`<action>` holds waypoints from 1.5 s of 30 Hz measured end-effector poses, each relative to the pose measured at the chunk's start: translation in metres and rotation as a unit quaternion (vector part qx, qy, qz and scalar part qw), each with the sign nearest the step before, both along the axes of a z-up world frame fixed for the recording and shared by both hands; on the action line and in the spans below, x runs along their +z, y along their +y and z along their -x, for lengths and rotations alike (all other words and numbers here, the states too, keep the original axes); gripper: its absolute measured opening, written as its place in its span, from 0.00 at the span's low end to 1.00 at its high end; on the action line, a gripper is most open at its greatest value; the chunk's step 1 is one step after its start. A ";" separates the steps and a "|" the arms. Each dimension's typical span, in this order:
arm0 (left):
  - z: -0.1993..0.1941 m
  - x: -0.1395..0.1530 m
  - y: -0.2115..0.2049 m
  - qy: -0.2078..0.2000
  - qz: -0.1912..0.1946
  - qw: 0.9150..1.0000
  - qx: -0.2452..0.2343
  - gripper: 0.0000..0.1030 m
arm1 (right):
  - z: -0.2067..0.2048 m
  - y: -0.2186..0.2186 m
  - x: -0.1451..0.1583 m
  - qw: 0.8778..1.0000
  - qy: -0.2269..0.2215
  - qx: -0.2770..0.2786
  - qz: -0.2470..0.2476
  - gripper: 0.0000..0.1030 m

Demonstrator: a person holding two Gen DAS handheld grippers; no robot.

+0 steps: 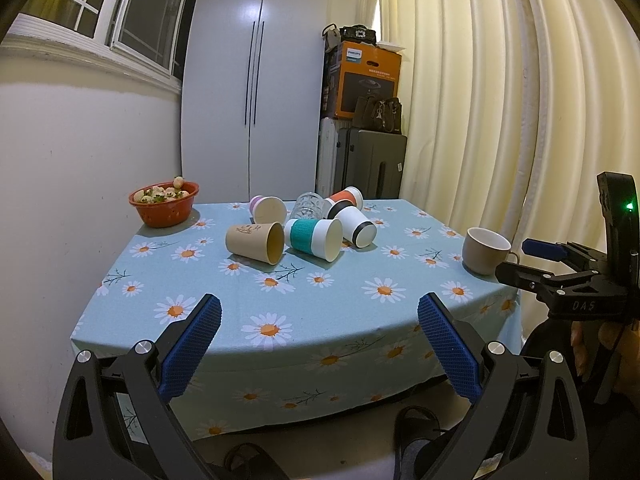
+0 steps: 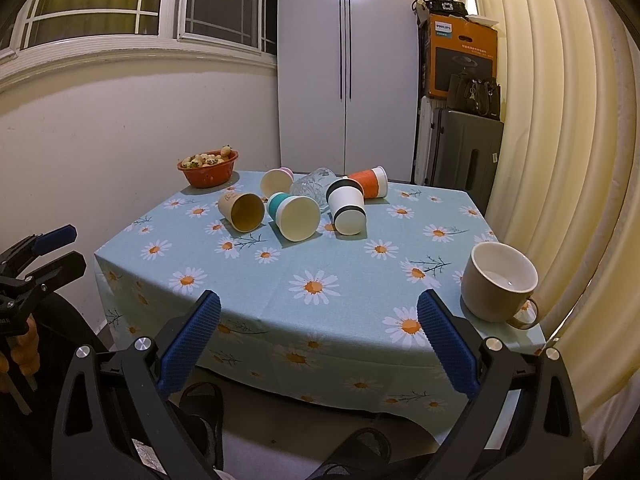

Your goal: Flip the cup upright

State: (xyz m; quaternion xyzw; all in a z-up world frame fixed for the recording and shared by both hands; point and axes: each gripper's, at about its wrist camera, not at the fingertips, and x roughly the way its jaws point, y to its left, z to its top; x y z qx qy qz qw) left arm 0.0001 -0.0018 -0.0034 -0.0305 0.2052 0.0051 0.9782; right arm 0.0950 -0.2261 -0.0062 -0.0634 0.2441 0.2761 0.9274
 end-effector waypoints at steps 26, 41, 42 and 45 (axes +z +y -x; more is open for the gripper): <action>-0.006 0.000 0.002 0.015 0.027 0.999 -0.013 0.93 | -0.004 0.005 -0.002 1.000 0.022 0.007 0.004 0.95; -0.062 0.007 0.033 0.057 0.131 0.989 -0.046 0.93 | -0.095 0.036 0.005 0.987 0.147 0.062 0.018 0.95; -0.066 0.007 0.034 0.058 0.136 0.988 -0.047 0.93 | -0.105 0.036 0.006 0.986 0.155 0.054 0.022 0.95; -0.089 0.007 0.036 0.076 0.153 0.984 -0.053 0.93 | -0.139 0.038 0.010 0.982 0.185 0.040 0.024 0.95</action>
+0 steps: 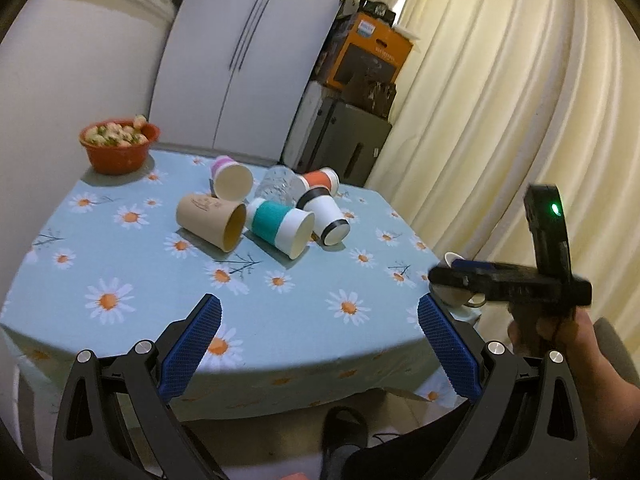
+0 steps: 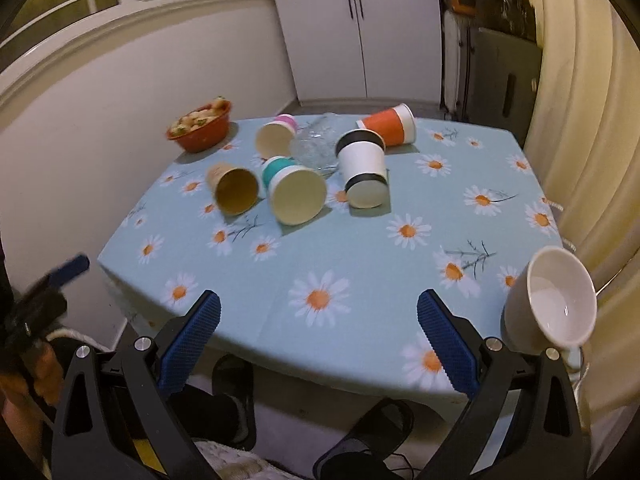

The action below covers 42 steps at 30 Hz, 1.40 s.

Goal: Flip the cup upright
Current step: 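Reach the right gripper to the black-and-white paper cup and close on it, then lift the cup with the right gripper and rotate it rim-up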

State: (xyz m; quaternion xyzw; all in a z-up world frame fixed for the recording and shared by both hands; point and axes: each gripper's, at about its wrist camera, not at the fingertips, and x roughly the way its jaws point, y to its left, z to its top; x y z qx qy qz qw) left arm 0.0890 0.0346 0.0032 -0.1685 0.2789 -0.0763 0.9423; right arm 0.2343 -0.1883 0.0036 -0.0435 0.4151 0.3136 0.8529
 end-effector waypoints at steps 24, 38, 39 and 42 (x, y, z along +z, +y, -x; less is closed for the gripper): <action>-0.131 -0.040 0.031 0.101 0.118 0.987 -0.028 0.93 | -0.225 0.103 -0.033 0.978 0.160 0.054 0.124 0.82; -0.137 -0.044 0.043 0.114 0.107 0.988 0.003 0.93 | -0.263 0.123 -0.075 0.960 0.222 0.056 0.158 0.72; -0.136 -0.043 0.042 0.114 0.101 0.988 0.007 0.93 | -0.263 0.124 -0.076 0.960 0.225 0.056 0.158 0.66; -0.133 -0.041 0.042 0.114 0.075 0.990 0.030 0.93 | -0.263 0.126 -0.080 0.958 0.229 0.057 0.161 0.65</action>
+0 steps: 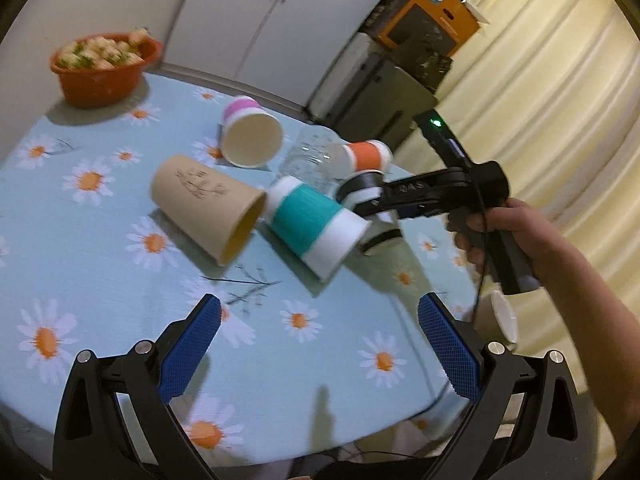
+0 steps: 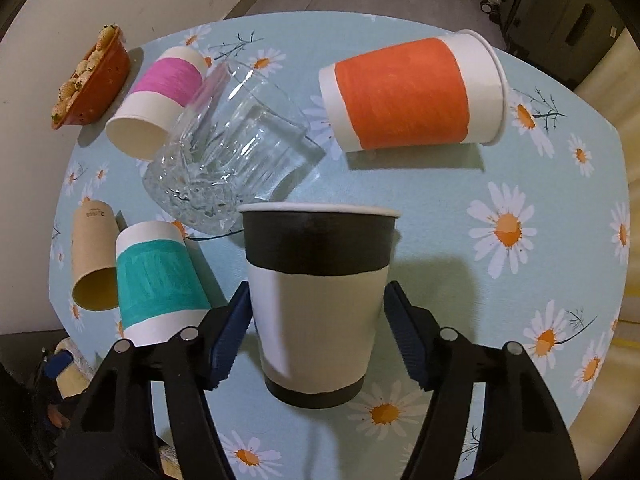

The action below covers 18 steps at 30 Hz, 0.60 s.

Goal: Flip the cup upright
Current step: 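Lift the cup with the right gripper and rotate it rim-up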

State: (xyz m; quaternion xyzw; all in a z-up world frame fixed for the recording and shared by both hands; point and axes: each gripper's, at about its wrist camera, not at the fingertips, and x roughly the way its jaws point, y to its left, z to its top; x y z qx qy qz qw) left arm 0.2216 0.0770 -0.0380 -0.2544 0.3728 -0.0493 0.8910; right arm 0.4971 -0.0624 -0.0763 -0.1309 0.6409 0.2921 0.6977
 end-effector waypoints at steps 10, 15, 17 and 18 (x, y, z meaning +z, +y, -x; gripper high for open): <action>0.003 0.005 0.000 -0.005 -0.008 1.000 -0.012 0.93 | 0.007 -0.008 0.009 1.000 0.002 -0.006 -0.004 0.61; 0.004 0.004 0.000 -0.005 -0.012 1.000 -0.010 0.93 | 0.012 -0.019 0.029 1.000 -0.008 -0.015 -0.011 0.61; 0.005 0.004 0.002 -0.004 -0.015 1.000 -0.006 0.93 | 0.016 -0.025 0.041 1.000 -0.013 -0.020 -0.014 0.61; 0.006 0.003 0.002 -0.003 -0.016 1.000 -0.003 0.93 | 0.019 -0.029 0.048 0.999 -0.017 -0.023 -0.016 0.61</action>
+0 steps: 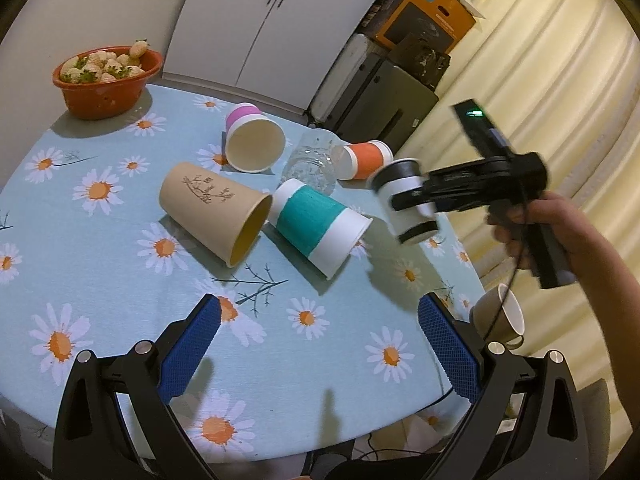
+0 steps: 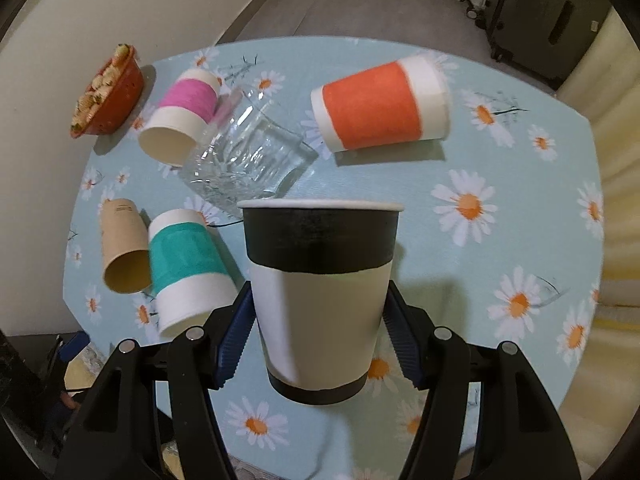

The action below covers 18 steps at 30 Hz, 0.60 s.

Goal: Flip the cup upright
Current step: 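Lift the cup with the right gripper and rotate it rim-up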

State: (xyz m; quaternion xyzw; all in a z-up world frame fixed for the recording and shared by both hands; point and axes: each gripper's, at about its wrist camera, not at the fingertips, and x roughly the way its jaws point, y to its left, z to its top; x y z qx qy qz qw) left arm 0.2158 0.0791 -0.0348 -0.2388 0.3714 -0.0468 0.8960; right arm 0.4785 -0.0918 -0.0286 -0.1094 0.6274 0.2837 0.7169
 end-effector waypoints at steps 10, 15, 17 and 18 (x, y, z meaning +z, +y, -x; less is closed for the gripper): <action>0.006 0.001 0.007 0.000 -0.011 1.000 0.021 0.93 | 0.053 -0.022 0.039 0.999 -0.008 -0.022 -0.047 0.61; 0.014 0.001 0.003 -0.002 -0.020 1.000 0.019 0.93 | 0.087 -0.020 0.038 0.997 0.001 -0.018 -0.070 0.61; 0.018 0.002 0.000 -0.003 -0.026 1.000 0.016 0.93 | 0.101 -0.017 0.033 0.997 0.004 -0.012 -0.073 0.61; 0.020 0.002 -0.001 -0.004 -0.028 1.000 0.015 0.93 | 0.107 -0.016 0.030 0.997 0.007 -0.011 -0.076 0.61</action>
